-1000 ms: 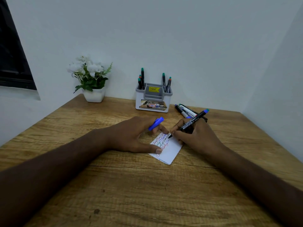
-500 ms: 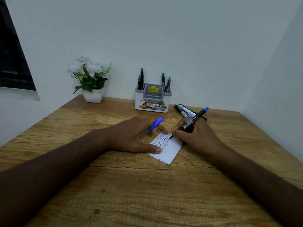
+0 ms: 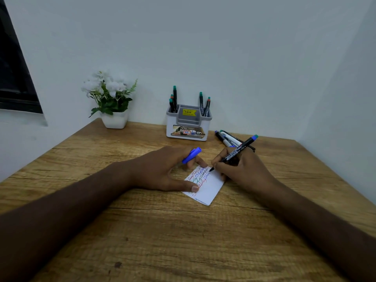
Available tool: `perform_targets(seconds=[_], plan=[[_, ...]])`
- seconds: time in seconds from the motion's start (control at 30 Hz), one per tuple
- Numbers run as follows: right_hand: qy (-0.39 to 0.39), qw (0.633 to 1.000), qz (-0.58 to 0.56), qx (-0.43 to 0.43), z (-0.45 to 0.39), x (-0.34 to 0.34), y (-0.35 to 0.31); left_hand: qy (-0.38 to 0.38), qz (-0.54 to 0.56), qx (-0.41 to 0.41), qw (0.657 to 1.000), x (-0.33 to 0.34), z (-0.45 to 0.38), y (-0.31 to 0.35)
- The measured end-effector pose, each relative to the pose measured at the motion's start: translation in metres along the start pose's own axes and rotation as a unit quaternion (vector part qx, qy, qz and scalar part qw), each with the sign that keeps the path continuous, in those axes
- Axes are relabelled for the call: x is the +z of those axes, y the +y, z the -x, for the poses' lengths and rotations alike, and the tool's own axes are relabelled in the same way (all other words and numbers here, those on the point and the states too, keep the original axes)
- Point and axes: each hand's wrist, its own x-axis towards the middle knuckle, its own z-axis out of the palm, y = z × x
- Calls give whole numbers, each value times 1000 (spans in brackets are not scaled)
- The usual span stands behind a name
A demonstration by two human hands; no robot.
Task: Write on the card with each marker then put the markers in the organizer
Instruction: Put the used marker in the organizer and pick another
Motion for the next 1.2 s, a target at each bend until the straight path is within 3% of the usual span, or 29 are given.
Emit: perform_targets(seconds=[0.53, 0.77, 0.9, 1.03, 1.2], plan=[[-1, 999, -34, 29, 0, -1, -2, -6, 4, 4, 1000, 0, 0, 1], [53, 998, -23, 24, 1, 1, -1, -3, -1, -2, 1000, -2, 1, 3], [112, 980, -162, 4, 3, -5, -1, -11, -11, -14, 1000, -4, 2, 6], [62, 934, -351, 6, 8, -8, -10, -10, -28, -19, 999, -5, 2, 7], [49, 930, -362, -39, 11, -4, -14, -13, -40, -15, 999, -4, 2, 6]])
